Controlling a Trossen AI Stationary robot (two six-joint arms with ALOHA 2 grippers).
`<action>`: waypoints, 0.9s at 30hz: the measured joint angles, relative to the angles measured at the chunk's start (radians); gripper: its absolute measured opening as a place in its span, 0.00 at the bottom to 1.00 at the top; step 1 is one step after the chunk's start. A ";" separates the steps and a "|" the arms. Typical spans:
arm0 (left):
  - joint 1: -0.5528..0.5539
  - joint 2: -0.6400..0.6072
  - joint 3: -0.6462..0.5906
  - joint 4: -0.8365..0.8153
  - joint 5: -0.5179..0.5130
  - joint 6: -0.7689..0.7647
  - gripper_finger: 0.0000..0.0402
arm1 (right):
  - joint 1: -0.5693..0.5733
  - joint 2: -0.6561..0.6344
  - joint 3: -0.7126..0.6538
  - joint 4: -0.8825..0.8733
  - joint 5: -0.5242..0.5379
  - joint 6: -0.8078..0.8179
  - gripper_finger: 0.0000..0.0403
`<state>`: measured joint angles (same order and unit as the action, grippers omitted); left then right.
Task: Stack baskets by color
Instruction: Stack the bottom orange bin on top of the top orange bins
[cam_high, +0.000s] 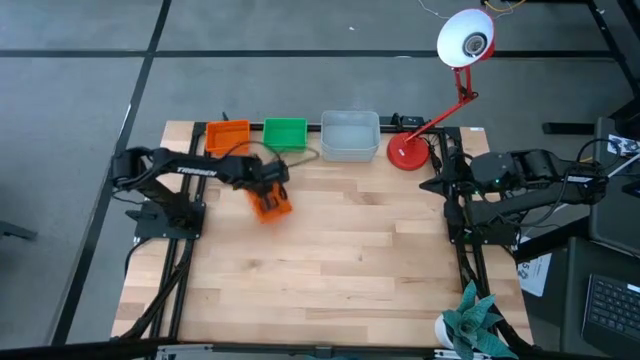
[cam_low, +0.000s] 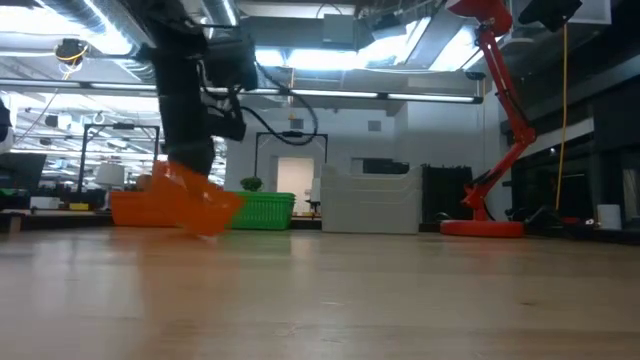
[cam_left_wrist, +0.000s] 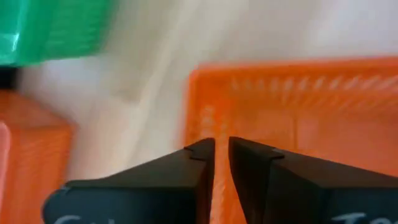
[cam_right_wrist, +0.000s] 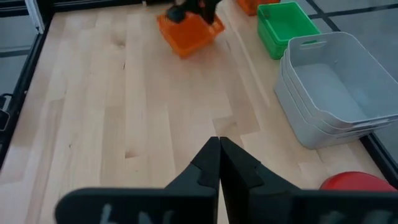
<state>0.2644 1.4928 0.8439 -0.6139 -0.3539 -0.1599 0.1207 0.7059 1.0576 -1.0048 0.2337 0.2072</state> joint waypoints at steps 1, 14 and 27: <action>0.025 0.007 0.006 -0.027 -0.013 -0.015 0.09 | 0.000 0.001 0.000 -0.001 0.000 0.005 0.02; 0.024 -0.054 0.019 -0.252 0.051 -0.254 0.01 | 0.000 0.006 0.000 -0.005 -0.018 -0.016 0.02; 0.040 -0.054 0.193 -0.190 0.091 0.207 0.13 | 0.000 0.005 0.000 -0.003 -0.018 -0.005 0.02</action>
<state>0.3046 1.4388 1.0369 -0.8035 -0.2628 0.0474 0.1207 0.7113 1.0576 -1.0080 0.2157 0.2018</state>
